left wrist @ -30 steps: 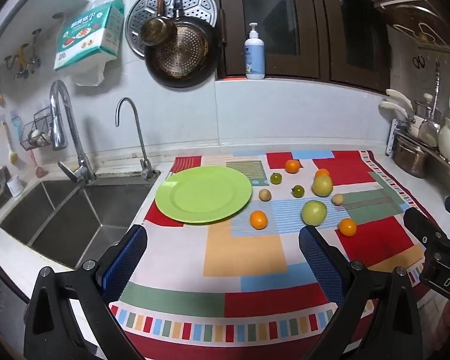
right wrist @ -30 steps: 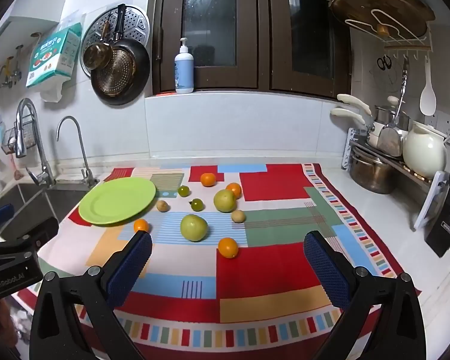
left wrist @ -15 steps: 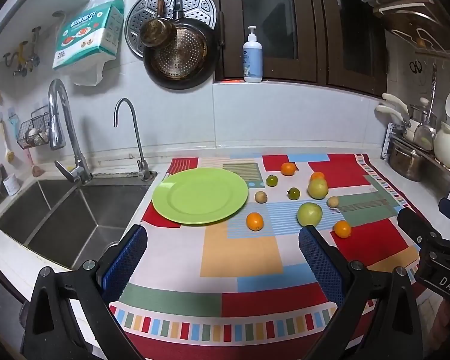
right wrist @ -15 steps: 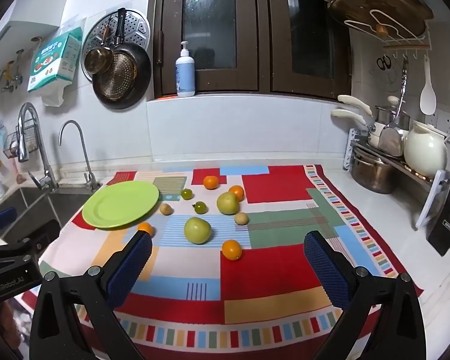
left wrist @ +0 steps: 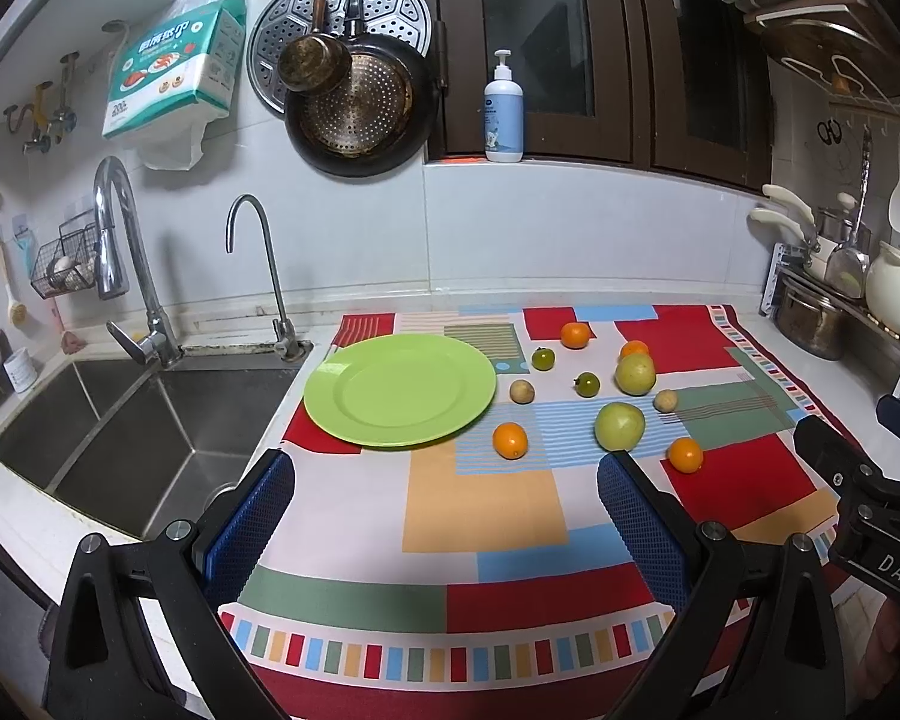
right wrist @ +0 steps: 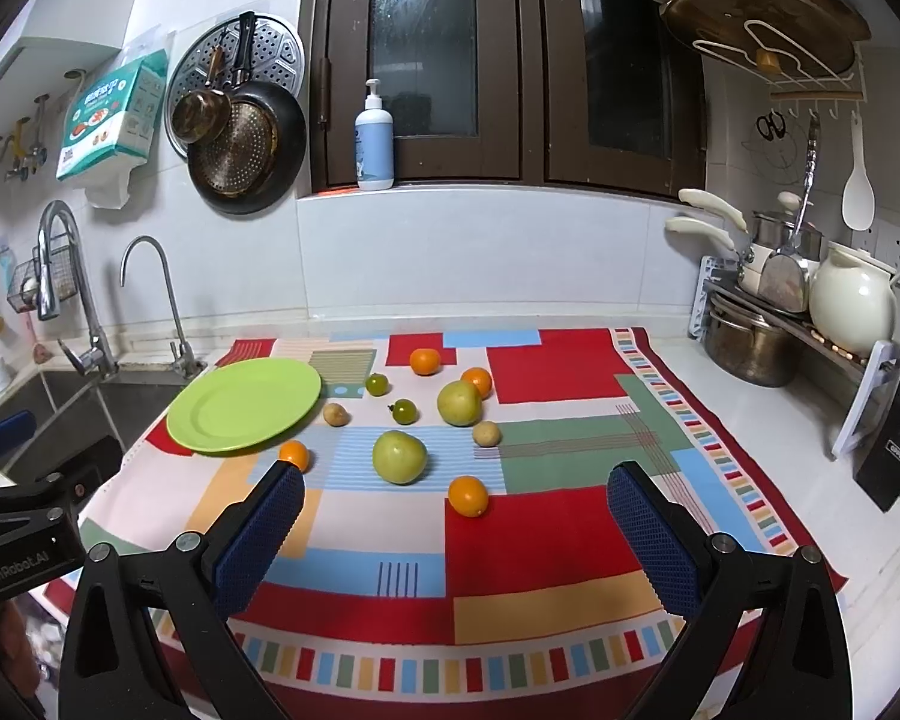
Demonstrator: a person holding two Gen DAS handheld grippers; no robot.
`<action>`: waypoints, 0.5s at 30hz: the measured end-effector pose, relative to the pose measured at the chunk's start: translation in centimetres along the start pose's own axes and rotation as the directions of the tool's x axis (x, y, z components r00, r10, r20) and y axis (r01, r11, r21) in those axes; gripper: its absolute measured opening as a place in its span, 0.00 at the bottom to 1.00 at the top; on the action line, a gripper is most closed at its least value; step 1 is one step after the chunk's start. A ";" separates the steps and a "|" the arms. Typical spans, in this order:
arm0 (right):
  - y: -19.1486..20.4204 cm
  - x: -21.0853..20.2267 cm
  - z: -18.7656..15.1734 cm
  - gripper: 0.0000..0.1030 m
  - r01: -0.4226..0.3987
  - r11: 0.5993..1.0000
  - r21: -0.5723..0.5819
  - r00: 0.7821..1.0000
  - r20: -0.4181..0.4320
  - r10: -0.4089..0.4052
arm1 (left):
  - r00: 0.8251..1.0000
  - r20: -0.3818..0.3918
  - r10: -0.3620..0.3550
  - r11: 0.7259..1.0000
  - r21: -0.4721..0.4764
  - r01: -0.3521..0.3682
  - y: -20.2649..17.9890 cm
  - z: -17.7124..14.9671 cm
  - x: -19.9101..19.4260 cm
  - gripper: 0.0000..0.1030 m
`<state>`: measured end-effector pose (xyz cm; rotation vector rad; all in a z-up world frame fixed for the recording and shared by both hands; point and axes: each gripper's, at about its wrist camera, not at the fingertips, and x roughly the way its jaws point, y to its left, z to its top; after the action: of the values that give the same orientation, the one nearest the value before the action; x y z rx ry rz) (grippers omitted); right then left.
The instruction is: Organize fruits
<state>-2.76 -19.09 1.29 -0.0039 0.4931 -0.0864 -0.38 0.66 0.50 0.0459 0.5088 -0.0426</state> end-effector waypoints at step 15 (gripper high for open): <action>-0.1 -0.1 0.0 0.99 0.011 1.000 0.001 1.000 -0.005 -0.011 | 1.000 -0.004 -0.021 1.000 0.005 0.021 -0.1 0.0 0.3 1.00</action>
<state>-2.88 -19.14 1.34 -0.0050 0.4979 -0.0973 -0.14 0.59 0.41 0.0458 0.5127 -0.0640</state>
